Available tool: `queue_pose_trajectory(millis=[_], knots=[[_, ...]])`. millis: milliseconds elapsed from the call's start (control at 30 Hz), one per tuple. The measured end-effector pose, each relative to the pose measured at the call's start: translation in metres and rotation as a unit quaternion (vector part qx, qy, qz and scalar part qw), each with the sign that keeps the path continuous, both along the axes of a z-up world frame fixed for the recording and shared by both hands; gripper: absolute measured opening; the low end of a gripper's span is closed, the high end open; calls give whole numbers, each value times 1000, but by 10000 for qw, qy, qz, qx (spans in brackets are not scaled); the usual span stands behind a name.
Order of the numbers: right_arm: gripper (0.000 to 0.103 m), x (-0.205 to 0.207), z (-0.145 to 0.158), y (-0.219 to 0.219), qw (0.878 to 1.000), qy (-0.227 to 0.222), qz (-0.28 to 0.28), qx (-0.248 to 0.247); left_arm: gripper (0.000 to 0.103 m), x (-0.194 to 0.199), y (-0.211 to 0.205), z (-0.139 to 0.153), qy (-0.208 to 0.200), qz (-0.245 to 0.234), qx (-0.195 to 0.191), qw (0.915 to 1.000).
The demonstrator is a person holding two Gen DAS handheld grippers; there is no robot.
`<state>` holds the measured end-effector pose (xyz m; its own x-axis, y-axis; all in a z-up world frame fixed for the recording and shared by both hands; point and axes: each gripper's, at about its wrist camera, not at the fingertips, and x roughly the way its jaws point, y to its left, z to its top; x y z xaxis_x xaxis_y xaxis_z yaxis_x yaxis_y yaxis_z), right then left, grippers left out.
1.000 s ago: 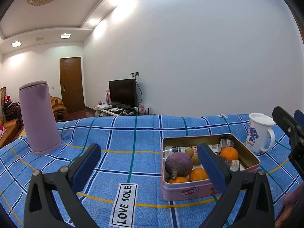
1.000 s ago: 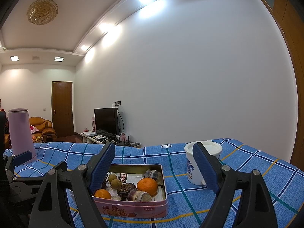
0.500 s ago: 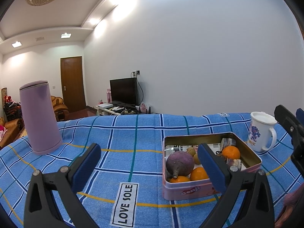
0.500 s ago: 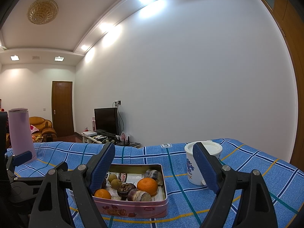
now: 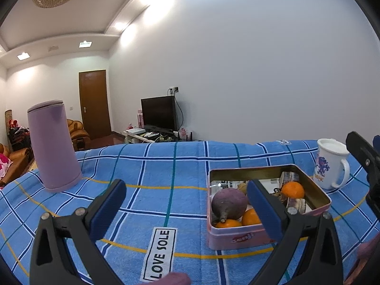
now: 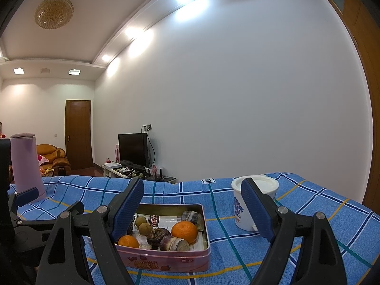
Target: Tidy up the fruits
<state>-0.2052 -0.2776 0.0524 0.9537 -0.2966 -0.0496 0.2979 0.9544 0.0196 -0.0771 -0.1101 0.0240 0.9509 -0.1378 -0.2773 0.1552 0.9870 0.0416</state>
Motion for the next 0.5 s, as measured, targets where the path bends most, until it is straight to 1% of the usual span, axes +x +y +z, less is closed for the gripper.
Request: queue_pose_trajectory(millis=[267,500], knots=[[85,0,0,0,10000,7,5,-1,103,2,1,1,44,-85,-83,9999],[85,0,-1,-2,10000,43,6,3,103,2,-1,1,48,-85,-48,9999]])
